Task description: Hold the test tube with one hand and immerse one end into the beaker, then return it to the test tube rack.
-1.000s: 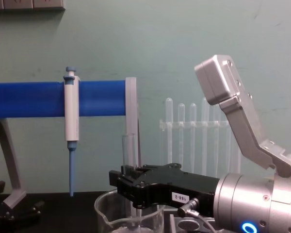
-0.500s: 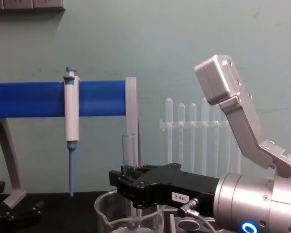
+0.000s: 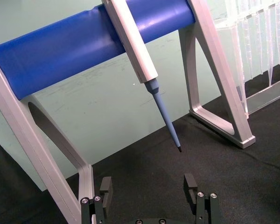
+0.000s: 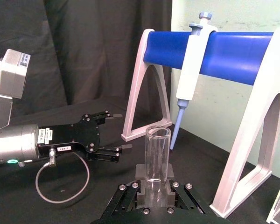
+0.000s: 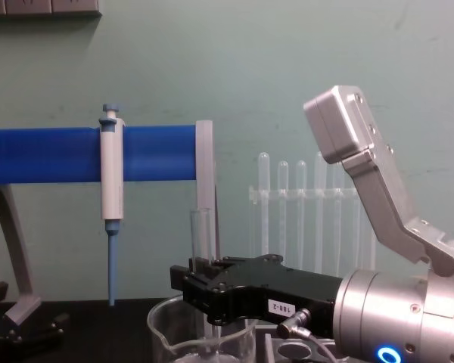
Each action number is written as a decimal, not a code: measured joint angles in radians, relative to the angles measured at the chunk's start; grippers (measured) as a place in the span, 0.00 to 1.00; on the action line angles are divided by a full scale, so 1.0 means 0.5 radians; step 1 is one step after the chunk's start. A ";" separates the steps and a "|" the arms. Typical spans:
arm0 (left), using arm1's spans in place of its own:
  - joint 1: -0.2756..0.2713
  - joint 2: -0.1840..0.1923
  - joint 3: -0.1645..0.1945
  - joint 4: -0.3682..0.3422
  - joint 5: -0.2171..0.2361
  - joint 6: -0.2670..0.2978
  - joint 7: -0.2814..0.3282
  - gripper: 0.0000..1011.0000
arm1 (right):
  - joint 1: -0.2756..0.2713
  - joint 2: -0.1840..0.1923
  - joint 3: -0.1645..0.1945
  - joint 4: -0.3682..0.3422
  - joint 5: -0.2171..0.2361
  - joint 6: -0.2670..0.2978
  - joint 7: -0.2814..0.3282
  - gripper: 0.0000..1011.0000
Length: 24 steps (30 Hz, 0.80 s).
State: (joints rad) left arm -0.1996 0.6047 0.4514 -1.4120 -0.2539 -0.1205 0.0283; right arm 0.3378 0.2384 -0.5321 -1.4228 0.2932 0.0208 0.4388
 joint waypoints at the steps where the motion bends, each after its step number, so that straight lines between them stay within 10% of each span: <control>1: 0.000 0.000 0.000 0.000 0.000 0.000 0.000 0.99 | 0.000 0.000 0.000 0.000 0.000 0.000 0.000 0.22; 24: 0.000 0.000 0.000 0.000 0.000 0.000 0.000 0.99 | 0.000 0.000 0.000 0.000 0.000 0.000 0.000 0.22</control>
State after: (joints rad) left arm -0.1995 0.6047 0.4514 -1.4120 -0.2539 -0.1205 0.0283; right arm 0.3378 0.2384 -0.5321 -1.4229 0.2932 0.0209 0.4388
